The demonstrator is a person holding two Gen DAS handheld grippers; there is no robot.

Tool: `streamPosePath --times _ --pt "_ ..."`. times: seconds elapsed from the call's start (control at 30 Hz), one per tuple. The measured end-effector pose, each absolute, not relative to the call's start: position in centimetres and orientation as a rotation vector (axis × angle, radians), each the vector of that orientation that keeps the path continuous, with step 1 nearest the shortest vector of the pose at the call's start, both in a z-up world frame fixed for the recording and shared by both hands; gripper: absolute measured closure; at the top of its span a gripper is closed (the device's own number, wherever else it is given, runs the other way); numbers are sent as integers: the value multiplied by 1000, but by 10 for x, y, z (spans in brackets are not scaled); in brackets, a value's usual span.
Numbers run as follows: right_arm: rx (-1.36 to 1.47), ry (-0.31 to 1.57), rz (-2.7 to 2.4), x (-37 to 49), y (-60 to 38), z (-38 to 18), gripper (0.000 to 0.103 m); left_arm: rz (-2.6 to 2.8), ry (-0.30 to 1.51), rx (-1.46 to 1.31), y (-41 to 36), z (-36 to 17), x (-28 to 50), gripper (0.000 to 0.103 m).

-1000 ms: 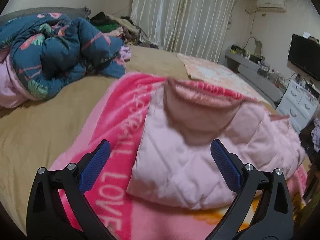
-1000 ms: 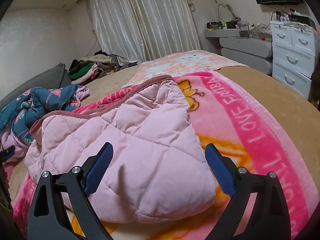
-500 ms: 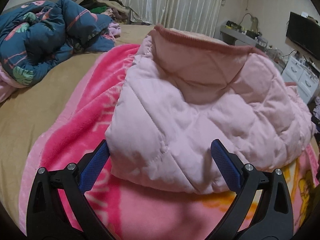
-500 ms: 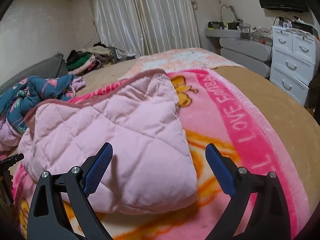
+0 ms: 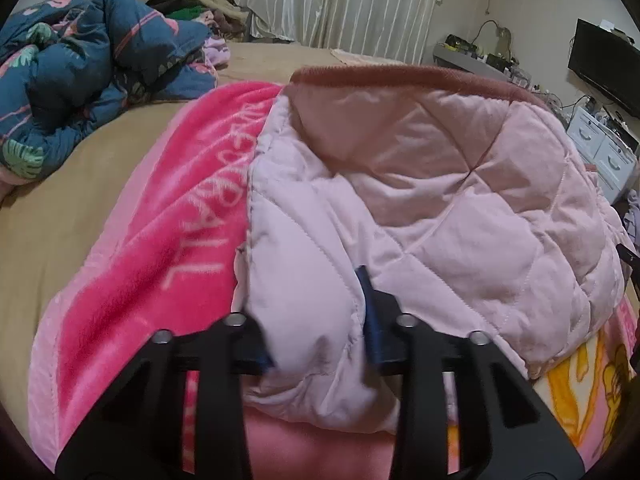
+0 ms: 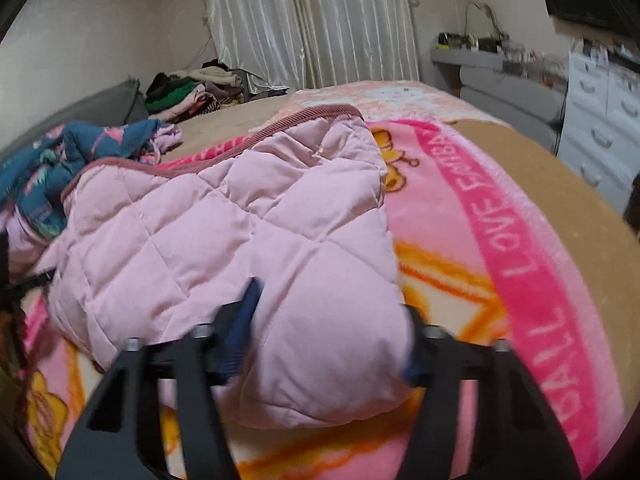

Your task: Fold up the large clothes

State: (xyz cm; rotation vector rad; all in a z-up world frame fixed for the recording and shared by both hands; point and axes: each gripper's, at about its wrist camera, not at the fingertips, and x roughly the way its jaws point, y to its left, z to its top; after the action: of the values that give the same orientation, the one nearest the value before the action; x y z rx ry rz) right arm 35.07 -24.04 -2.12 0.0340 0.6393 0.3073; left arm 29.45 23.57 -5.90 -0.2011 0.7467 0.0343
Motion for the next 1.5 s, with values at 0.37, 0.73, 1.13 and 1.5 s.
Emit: streamPosePath --times 0.37,0.73,1.13,1.5 --pt "81 495 215 389 -232 15 80 54 575 -145 241 -10 320 89" --pt "46 503 156 483 -201 27 82 167 583 -144 251 -8 390 90" --pt "71 642 66 544 -194 -18 82 244 676 -136 251 -37 435 88" --pt "26 742 47 568 -182 -50 79 268 717 -137 255 -59 457 84"
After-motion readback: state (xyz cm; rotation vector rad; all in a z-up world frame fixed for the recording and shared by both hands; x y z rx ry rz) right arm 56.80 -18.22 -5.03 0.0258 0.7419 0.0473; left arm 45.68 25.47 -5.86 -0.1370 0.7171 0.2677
